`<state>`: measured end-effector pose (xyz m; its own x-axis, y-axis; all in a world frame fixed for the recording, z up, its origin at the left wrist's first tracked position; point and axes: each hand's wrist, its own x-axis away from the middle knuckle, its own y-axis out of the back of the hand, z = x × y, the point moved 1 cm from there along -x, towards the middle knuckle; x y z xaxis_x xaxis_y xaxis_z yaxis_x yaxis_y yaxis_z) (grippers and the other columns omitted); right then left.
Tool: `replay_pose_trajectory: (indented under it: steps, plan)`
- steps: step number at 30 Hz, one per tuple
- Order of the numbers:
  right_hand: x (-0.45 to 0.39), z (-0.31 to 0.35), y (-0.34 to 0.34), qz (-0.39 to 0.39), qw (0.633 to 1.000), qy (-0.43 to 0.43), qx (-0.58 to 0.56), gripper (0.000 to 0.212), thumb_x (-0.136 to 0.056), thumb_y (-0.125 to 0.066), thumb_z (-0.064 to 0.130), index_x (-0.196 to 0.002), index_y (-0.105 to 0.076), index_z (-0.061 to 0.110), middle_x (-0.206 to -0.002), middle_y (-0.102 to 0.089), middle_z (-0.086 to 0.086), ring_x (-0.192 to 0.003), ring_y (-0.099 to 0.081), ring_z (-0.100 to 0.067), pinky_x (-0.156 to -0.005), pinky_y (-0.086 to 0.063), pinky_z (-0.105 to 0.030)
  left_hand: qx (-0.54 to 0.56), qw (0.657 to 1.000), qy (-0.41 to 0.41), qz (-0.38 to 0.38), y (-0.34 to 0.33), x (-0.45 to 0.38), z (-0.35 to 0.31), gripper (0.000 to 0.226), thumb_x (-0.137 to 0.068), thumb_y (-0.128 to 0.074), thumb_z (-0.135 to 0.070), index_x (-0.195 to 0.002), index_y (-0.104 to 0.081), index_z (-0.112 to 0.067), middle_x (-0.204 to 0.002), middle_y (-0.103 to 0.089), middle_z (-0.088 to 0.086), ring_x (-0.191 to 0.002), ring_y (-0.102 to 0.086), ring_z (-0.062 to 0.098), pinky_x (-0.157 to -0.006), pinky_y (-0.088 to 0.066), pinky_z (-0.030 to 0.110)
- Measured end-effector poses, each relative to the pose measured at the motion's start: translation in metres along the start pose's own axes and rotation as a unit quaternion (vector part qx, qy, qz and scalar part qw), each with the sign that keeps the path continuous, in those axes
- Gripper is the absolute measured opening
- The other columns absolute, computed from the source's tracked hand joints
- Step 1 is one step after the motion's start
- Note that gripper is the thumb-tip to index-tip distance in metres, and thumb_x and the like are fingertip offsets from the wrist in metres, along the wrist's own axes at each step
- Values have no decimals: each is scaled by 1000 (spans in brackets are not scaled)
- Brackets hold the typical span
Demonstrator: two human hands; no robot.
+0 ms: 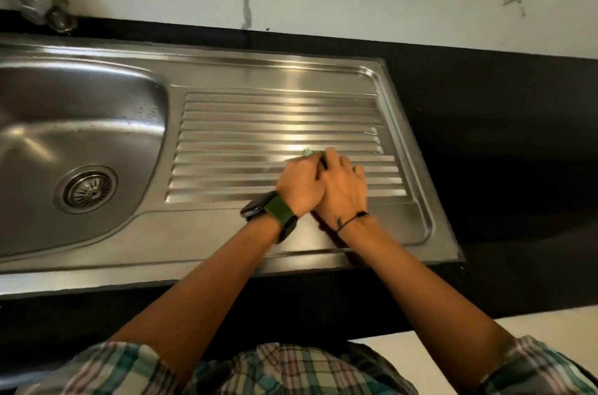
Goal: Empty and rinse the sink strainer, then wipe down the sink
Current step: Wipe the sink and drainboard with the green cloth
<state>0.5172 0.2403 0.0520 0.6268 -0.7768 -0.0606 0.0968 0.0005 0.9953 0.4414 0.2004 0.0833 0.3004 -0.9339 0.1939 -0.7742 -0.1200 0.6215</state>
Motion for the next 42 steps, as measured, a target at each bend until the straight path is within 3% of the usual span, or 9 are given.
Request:
replay_pose_trajectory:
  steps: [3,7,11,15,18,23,30,33,42]
  plan:
    - [8,-55,9,12,997,-41,58,33,-87,-48,24,-116,-53,11,-115,-49,-11,-100,-51,-33,-80,-38,-43,10,997,-18,69,-23,-9,-31,59,-80,-38,7,-136,-39,-13,-133,-52,16,-122,-48,31,-100,-42,34]
    - [16,-107,22,6,987,-106,120,26,-89,-45,15,-110,-58,9,-114,-50,-14,-100,-53,-36,-79,-38,-41,35,996,-6,83,-27,-8,-34,64,-82,-35,8,-142,-29,-14,-145,-37,15,-123,-48,32,-93,-45,30]
    - [16,-108,22,17,989,-104,107,26,-88,-47,10,-111,-56,3,-117,-48,-17,-97,-53,-39,-75,-44,-42,4,999,6,41,-5,1,-1,61,-83,-37,10,-140,-30,-9,-147,-34,13,-134,-36,25,-104,-28,21]
    - [23,-97,23,8,992,-117,54,29,-87,-47,13,-112,-55,0,-121,-46,-18,-89,-57,-39,-72,-47,-39,10,998,45,-36,23,20,31,59,-82,-37,10,-138,-35,-8,-141,-43,14,-130,-41,27,-98,-30,19]
    - [34,-68,22,4,995,-95,35,34,-85,-51,15,-116,-52,1,-125,-44,-17,-85,-58,-36,-65,-42,-32,51,994,70,-68,36,33,48,60,-81,-36,13,-137,-36,-8,-139,-46,13,-127,-44,26,-90,-32,13]
    - [25,23,14,25,999,-33,-9,47,-82,-55,15,-126,-45,4,-126,-42,-13,-90,-56,-35,-69,-47,-36,120,982,93,-112,56,52,70,67,-77,-32,16,-137,-38,-13,-141,-45,6,-130,-40,22,-95,-30,20]
    - [11,155,-2,38,996,70,-50,42,-84,-51,14,-125,-45,5,-128,-40,-11,-94,-53,-36,-60,-37,-34,85,971,123,-188,103,85,110,61,-77,-37,12,-133,-44,-12,-136,-51,10,-127,-46,24,-100,-36,25]
    - [9,195,-5,32,987,122,-104,39,-89,-46,22,-125,-45,8,-126,-43,-13,-95,-53,-37,-67,-40,-36,40,971,144,-189,114,99,119,54,-79,-39,8,-130,-46,-8,-127,-56,18,-117,-51,35,-85,-40,30]
    - [24,224,-8,89,981,129,-117,41,-88,-50,27,-125,-45,10,-125,-41,-11,-98,-51,-35,-63,-39,-37,23,976,127,-177,132,118,135,47,-77,-40,8,-117,-57,-9,-114,-64,18,-106,-57,35,-75,-39,25]
